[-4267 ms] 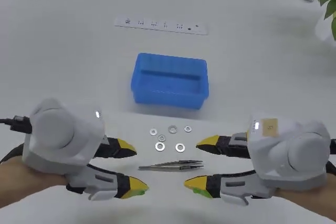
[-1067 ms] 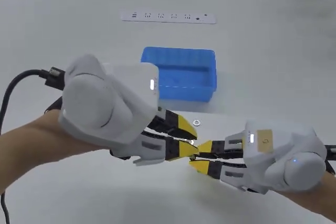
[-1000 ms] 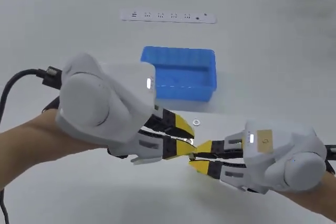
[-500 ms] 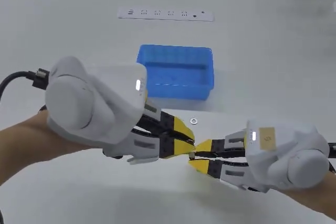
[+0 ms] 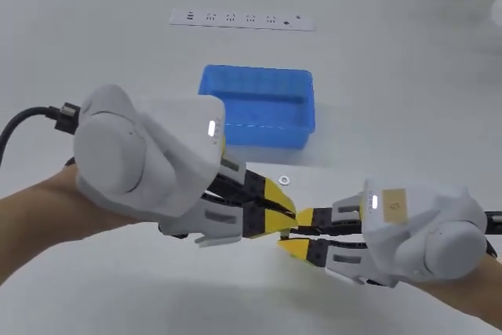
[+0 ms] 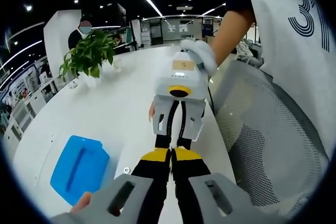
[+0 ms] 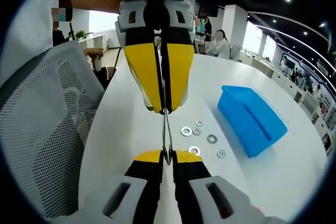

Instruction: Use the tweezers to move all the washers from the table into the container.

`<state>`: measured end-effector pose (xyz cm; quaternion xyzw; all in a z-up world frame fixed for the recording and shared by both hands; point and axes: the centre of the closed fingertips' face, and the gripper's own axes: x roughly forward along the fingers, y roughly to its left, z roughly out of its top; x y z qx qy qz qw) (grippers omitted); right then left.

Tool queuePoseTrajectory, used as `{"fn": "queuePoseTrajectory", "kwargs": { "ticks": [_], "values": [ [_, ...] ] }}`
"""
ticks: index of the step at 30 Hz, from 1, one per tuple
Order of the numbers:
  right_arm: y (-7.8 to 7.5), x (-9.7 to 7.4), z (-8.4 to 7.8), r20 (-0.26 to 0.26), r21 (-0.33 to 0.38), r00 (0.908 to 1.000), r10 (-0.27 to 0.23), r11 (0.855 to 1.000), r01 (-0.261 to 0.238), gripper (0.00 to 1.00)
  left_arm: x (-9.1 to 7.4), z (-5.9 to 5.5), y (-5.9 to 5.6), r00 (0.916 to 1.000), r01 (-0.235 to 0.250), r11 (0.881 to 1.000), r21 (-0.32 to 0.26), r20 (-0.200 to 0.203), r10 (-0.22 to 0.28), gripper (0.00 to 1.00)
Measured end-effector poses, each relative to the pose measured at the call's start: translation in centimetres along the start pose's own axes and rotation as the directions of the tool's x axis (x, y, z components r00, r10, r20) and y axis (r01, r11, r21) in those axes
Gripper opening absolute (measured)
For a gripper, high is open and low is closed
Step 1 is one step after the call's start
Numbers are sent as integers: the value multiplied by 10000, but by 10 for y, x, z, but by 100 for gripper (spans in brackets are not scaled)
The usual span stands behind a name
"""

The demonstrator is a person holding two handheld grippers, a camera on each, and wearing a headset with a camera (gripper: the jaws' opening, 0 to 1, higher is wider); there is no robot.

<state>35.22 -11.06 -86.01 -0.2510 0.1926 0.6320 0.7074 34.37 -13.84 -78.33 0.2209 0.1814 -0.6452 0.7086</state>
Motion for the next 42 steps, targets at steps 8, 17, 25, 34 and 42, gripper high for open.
{"fn": "queuePoseTrajectory", "kwargs": {
  "ticks": [8,17,25,34,42],
  "values": [
    [-2,0,0,-139,-125,9999,3,9999,-4,10,2,2,2,9992,-69,9996,-277,397,80,6],
    [-2,0,6,-189,-393,9998,-78,9992,71,9,-6,3,5,9985,-195,9988,-439,504,217,5],
    [-4,7,27,179,-685,9997,-163,9975,175,10,-28,4,9,9960,-576,9960,-678,650,621,5],
    [-7,11,32,228,-699,9995,-197,9973,212,10,-33,2,11,9950,-711,9956,-615,665,751,5],
    [-17,13,33,153,-818,9991,-401,9958,412,10,-37,0,20,9936,-792,9955,-528,767,831,5]
  ]
}}
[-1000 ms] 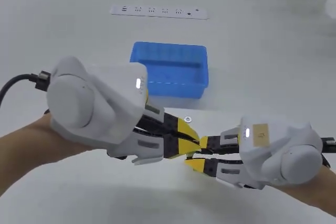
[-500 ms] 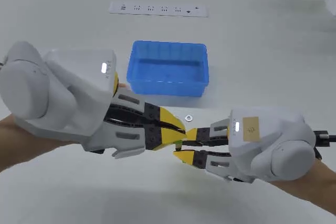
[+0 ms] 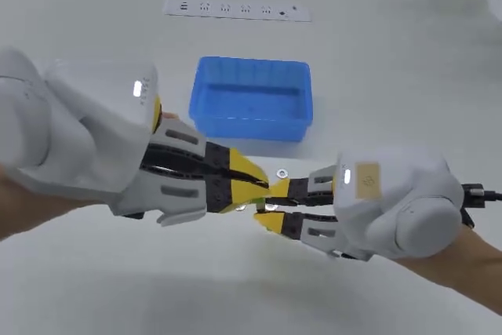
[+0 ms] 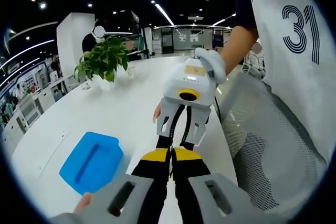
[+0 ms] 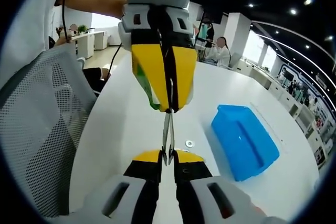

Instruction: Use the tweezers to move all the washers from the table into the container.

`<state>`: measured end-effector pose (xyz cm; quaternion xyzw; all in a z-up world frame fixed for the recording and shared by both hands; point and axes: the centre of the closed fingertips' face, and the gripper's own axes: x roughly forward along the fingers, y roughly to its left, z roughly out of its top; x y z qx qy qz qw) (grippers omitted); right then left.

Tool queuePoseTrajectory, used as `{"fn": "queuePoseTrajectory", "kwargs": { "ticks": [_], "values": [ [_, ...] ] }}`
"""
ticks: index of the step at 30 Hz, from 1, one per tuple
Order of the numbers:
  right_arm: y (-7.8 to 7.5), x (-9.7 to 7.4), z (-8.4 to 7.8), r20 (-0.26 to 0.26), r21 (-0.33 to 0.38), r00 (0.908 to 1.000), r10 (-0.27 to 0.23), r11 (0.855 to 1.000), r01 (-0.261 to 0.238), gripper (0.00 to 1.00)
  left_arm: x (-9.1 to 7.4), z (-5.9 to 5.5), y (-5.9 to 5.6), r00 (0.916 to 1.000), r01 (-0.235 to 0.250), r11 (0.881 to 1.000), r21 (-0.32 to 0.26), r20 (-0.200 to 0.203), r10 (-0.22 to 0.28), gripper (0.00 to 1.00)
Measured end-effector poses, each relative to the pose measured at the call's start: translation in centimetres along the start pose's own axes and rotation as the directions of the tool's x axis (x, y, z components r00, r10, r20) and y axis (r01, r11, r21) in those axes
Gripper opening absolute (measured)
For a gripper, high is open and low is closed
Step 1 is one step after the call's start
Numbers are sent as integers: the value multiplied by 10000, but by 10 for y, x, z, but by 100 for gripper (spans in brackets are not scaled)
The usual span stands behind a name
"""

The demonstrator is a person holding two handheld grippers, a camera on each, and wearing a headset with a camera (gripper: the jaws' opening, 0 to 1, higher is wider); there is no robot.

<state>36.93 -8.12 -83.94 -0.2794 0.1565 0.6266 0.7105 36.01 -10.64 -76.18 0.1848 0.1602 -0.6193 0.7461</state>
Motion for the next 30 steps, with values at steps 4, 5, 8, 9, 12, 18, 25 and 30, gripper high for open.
{"fn": "queuePoseTrajectory", "kwargs": {
  "ticks": [4,5,8,9,12,18,25,30],
  "values": [
    [-4,2,-5,-195,-47,9998,-71,10000,70,11,4,-3,6,9999,100,9999,40,-21,-100,5],
    [-5,2,-6,-233,-79,9997,-86,9999,84,11,5,-4,7,9999,122,9999,24,-12,-122,5],
    [-8,3,-10,-365,-106,9992,-159,9998,155,12,9,-5,10,9999,172,9998,24,14,-172,5],
    [-8,2,-10,-386,-112,9991,-184,9998,180,12,9,-6,11,9998,181,9998,12,39,-181,5],
    [-12,1,-13,-430,1,9987,-278,9996,278,12,11,-6,14,9998,179,9998,-5,126,-179,5],
    [-16,0,-17,-499,109,9981,-354,9993,360,12,14,-6,16,9996,180,9998,31,224,-180,5],
    [-14,1,-23,-604,246,9978,-258,9993,273,14,19,-9,14,9992,348,9994,-20,210,-348,5],
    [-16,1,-26,-642,247,9975,-309,9992,325,14,21,-10,14,9993,321,9994,116,179,-323,5]
  ]
}}
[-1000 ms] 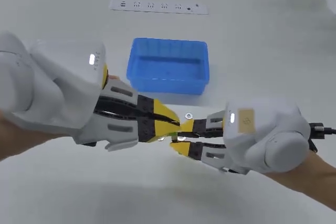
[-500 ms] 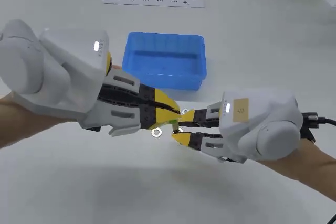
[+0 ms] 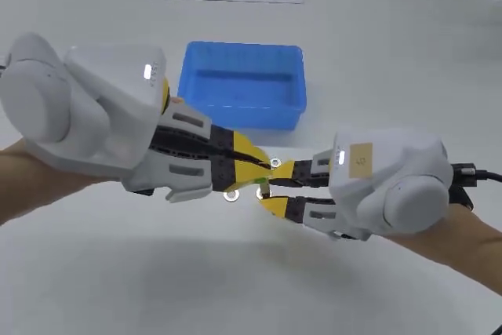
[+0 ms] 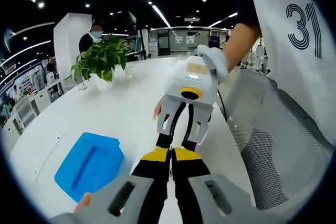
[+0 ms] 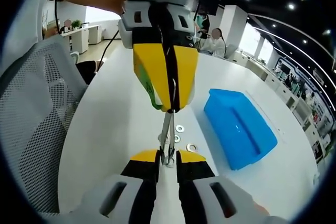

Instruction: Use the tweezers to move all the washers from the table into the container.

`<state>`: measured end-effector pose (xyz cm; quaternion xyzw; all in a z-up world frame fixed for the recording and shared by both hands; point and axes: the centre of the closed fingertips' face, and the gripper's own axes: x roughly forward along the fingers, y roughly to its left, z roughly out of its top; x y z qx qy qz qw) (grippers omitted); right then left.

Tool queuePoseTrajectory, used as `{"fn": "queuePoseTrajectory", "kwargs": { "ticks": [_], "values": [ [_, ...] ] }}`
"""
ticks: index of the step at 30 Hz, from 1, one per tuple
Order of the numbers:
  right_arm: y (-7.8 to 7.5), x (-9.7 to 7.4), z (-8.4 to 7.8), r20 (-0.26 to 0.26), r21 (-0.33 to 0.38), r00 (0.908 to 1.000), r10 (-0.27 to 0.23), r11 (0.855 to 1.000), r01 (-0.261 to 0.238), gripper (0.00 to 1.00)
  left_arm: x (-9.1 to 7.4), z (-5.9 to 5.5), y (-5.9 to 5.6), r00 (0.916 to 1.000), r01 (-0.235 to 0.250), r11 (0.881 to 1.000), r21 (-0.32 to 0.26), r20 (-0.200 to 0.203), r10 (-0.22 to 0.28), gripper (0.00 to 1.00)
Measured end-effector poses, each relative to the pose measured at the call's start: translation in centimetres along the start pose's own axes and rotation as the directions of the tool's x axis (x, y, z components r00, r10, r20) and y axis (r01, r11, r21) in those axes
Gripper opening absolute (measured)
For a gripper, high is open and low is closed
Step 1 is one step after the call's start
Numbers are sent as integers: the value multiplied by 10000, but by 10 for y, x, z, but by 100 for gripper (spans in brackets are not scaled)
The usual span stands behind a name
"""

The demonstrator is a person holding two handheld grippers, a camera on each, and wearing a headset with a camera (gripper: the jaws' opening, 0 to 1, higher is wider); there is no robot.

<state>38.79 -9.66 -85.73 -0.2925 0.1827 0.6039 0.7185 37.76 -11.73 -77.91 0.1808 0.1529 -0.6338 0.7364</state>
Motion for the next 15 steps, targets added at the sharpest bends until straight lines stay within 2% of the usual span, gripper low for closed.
{"fn": "queuePoseTrajectory", "kwargs": {
  "ticks": [8,15],
  "values": [
    [0,3,-1,-5,161,9999,127,9998,-127,14,1,-2,2,10000,-26,10000,-54,-29,25,5],
    [-1,5,-3,-69,182,9999,151,9997,-149,14,0,-3,6,9999,-139,9992,-366,12,140,5]
  ]
}}
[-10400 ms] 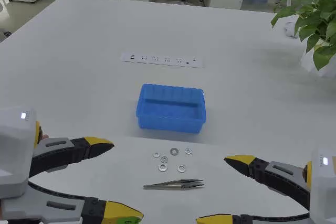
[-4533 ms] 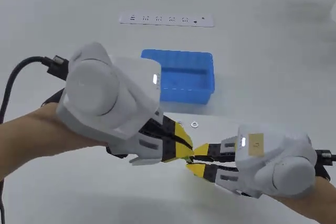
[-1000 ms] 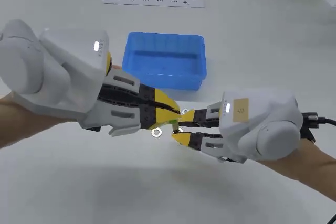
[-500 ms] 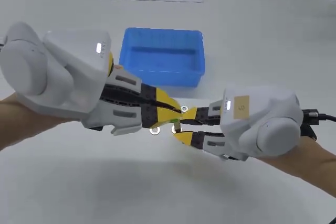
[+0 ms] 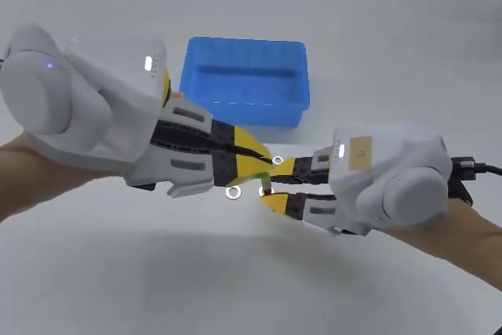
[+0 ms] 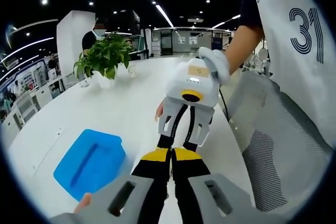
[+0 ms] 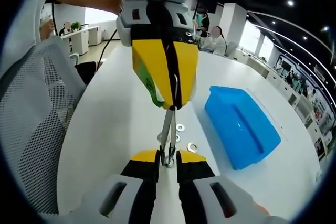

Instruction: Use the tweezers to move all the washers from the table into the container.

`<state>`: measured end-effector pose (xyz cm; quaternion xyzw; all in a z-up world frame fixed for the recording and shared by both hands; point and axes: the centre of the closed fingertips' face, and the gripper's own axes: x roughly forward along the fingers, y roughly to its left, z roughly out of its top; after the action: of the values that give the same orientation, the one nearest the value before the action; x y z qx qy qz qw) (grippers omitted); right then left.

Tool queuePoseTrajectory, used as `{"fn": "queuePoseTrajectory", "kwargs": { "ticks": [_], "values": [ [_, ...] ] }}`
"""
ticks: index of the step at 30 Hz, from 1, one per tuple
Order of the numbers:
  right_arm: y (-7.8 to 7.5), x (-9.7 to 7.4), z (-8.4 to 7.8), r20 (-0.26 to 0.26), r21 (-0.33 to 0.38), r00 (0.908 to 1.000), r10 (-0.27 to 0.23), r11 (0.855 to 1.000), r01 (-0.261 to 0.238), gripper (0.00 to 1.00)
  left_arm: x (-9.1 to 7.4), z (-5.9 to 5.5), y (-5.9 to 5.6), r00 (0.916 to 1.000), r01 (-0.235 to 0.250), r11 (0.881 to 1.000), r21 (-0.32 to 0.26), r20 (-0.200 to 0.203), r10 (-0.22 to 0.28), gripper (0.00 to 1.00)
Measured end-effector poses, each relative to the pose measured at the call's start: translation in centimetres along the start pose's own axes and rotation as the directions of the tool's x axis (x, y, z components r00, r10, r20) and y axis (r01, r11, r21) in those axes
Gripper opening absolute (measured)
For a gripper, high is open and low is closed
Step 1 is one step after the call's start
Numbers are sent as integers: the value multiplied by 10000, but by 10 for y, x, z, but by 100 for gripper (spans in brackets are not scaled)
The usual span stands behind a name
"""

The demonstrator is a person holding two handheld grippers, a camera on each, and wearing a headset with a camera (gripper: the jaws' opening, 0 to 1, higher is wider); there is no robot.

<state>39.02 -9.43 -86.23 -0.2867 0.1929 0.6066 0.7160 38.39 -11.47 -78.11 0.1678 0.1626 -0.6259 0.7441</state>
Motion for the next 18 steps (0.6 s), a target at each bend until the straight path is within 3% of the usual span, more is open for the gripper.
{"fn": "queuePoseTrajectory", "kwargs": {
  "ticks": [18],
  "values": [
    [1,1,-1,9,449,9998,173,9988,-174,11,-1,-1,3,9997,234,9985,-498,-79,-238,5]
  ]
}}
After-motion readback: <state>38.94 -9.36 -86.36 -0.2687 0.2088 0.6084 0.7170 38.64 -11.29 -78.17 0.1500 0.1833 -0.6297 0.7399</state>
